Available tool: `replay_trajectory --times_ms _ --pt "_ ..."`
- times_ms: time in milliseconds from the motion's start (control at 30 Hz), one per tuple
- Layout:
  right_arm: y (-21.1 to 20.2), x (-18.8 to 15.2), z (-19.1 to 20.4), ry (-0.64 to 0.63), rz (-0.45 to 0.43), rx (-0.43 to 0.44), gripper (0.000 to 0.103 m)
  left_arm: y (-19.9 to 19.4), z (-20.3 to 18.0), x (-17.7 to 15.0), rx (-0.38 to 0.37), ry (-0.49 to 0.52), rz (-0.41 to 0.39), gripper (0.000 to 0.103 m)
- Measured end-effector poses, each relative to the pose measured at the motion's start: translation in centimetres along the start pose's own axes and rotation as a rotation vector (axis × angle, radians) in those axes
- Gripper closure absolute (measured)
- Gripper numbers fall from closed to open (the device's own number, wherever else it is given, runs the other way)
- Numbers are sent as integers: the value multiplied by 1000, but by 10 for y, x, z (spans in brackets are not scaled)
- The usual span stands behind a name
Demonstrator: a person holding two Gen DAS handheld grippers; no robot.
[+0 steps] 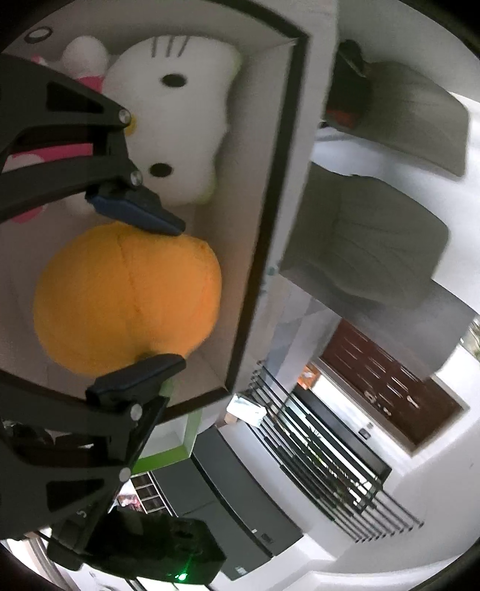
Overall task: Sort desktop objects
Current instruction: 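Lower the pumpkin beside the Hello Kitty plush and open the right tool, then withdraw the right tool from the box and move it back over the pile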
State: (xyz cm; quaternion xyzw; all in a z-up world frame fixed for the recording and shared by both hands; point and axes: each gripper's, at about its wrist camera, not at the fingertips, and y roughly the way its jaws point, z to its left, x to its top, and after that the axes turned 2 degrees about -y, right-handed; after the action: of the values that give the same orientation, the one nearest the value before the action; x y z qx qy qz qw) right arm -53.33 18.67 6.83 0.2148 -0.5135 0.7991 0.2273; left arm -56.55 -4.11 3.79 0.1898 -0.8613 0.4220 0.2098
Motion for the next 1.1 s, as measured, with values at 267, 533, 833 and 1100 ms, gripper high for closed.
replay_trajectory --times_ms 267,533,833,1100 --pt "0 -1 9 -41 4 30 41 -2 7 2 42 -32 30 33" --pt "-1 -1 8 -56 18 42 34 -24 11 1 -34 -67 -21 15" --pt "-9 -6 7 -39 59 66 34 -51 0 1 -80 -43 -82 2" --pt "-28 -13 -2 -23 52 73 22 -79 -11 -1 -118 -10 -171 0"
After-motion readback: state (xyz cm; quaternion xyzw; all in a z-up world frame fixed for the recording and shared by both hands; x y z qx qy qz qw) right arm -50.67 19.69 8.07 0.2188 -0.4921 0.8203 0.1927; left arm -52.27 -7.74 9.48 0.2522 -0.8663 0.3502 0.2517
